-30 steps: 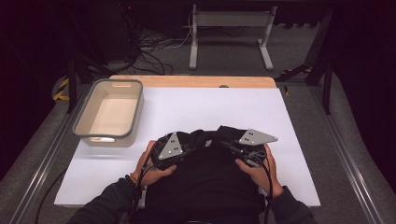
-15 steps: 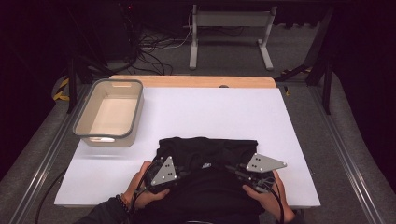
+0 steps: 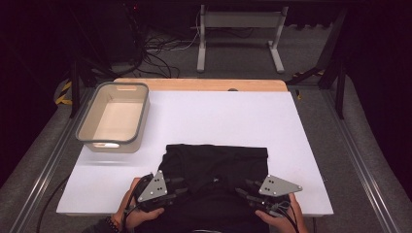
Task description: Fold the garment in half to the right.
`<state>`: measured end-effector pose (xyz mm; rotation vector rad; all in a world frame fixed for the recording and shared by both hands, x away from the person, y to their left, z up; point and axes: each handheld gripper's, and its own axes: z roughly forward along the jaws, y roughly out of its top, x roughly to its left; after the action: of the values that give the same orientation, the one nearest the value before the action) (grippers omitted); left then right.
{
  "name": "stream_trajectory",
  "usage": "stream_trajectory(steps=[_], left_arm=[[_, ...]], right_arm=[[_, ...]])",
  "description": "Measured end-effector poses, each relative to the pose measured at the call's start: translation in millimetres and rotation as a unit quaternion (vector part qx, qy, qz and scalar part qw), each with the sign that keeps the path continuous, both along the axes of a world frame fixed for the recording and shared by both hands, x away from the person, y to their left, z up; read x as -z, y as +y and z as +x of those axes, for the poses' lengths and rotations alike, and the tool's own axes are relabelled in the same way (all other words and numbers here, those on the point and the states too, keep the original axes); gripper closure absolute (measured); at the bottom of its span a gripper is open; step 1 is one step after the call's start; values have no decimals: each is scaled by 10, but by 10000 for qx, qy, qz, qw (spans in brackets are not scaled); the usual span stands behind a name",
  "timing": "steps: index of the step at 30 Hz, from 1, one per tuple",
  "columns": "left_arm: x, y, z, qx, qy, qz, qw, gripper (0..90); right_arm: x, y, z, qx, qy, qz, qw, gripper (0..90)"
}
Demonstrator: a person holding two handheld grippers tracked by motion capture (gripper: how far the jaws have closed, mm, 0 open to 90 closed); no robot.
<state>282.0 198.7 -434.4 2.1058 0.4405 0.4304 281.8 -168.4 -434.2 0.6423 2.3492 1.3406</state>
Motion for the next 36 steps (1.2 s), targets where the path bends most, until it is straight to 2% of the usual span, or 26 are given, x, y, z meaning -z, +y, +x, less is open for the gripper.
stream_trajectory(steps=[2,3,4,6,7,9,11,14,15,16,17,18,21,23,24,26,27,29,31,33,35,36], left_arm=[[-36,53,20,-157,-31,-122,9998,590],[-48,68,48,-270,-27,-108,9996,572],[-51,76,72,-317,-15,-101,9994,544],[-56,83,115,-414,-79,-80,9991,505],[-59,92,165,-436,-42,-154,9989,470],[-66,82,252,-540,-10,-164,9984,402],[-65,57,330,-571,20,-73,9983,359],[-71,-13,463,-618,-14,12,9981,358],[-78,-48,545,-620,-27,61,9981,359],[-80,-60,587,-644,-50,90,9979,362],[-79,-70,670,-710,-27,169,9973,362],[-76,-70,724,-739,32,176,9971,360],[-37,-60,918,-949,162,190,9952,327],[6,-77,999,-969,258,235,9947,311],[28,-93,1024,-969,315,247,9945,308],[56,-122,1053,-898,416,273,9947,322],[70,-148,1057,-879,387,331,9948,341],[81,-182,1062,-891,376,393,9945,344],[72,-189,1094,-997,259,421,9938,351],[50,-175,1143,-1114,215,362,9929,351],[40,-171,1205,-1222,220,342,9917,346],[44,-174,1241,-1325,169,369,9903,342]], right_arm=[[-80,-11,-31,109,-249,31,9996,501],[-125,-24,-39,136,-322,119,9993,481],[-172,-45,-41,134,-373,210,9990,459],[-217,-72,-16,209,-419,203,9987,411],[-232,-91,12,296,-418,219,9984,409],[-242,-142,119,524,-358,302,9975,408],[-252,-163,239,666,-311,302,9968,405],[-255,-161,450,801,-295,266,9960,455],[-248,-154,506,810,-269,228,9961,480],[-223,-130,616,797,-231,40,9965,502],[-207,-119,667,846,-199,-17,9962,500],[-179,-100,750,869,-95,-95,9961,493],[-108,-80,902,954,20,-281,9950,459],[-61,-97,991,971,140,-352,9946,448],[-32,-107,1041,1080,176,-407,9932,442],[14,-128,1095,1161,262,-482,9917,444],[25,-134,1105,1184,297,-488,9913,444],[34,-170,1115,1257,347,-399,9907,447],[1,-212,1114,1370,299,-302,9897,446],[-31,-263,1124,1544,257,-122,9876,444],[-15,-285,1170,1665,246,-226,9855,434],[15,-295,1212,1735,218,-406,9838,427]])
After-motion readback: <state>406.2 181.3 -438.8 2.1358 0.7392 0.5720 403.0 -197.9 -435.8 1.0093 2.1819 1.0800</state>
